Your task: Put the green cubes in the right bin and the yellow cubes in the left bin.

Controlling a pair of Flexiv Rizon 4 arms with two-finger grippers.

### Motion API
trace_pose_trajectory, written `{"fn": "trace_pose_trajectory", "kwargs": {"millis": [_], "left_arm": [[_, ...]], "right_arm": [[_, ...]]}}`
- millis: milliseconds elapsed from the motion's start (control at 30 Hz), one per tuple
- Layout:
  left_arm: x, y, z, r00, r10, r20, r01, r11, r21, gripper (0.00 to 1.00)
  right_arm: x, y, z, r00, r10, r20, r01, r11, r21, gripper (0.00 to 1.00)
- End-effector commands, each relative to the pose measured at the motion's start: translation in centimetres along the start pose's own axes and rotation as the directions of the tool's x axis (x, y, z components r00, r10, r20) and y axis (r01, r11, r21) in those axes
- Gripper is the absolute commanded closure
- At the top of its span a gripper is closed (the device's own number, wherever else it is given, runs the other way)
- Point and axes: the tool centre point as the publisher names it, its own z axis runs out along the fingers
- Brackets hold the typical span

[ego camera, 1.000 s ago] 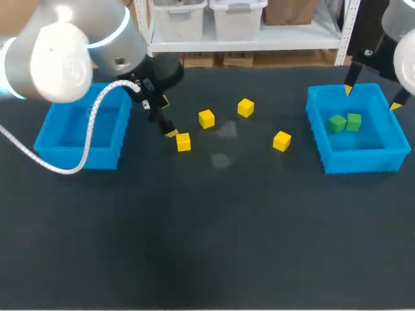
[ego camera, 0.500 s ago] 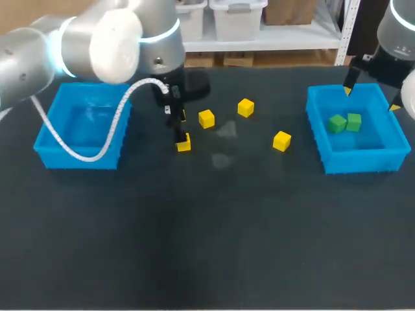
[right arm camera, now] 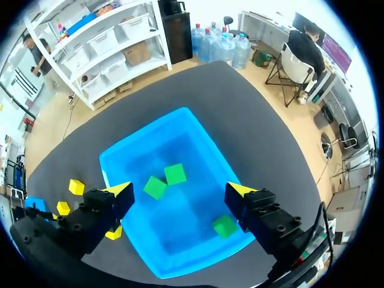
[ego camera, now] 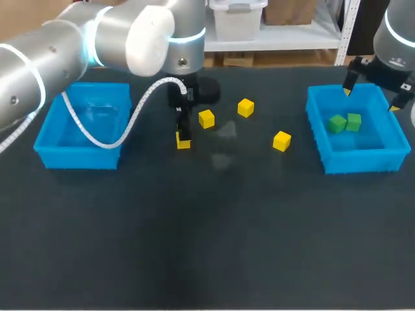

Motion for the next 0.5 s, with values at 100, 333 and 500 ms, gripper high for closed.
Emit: {"fn": "trace_pose_trajectory", "kwargs": {"millis": [100, 333, 500], "left_arm": [[0.1, -0.1, -0.4, 0.998, 0.002, -0.062, -0.002, 1.0, 0.009, 1.0], [0.7, -0.5, -3.1, 1.0, -0.006, -0.024, 0.005, 0.999, -0.035, 1.0], [2.2, 0.2, -9.0, 0.988, -0.073, 0.134, 0.087, 0.991, -0.099, 1.0]], "right_arm": [[0.4, -0.3, -0.1, 0.995, 0.003, 0.099, -0.002, 1.0, -0.004, 0.0], [0.4, -0.3, -0.1, 0.995, 0.003, 0.099, -0.002, 1.0, -0.004, 0.0], [0.4, -0.3, -0.1, 0.995, 0.003, 0.099, -0.002, 1.0, -0.004, 0.0]]}}
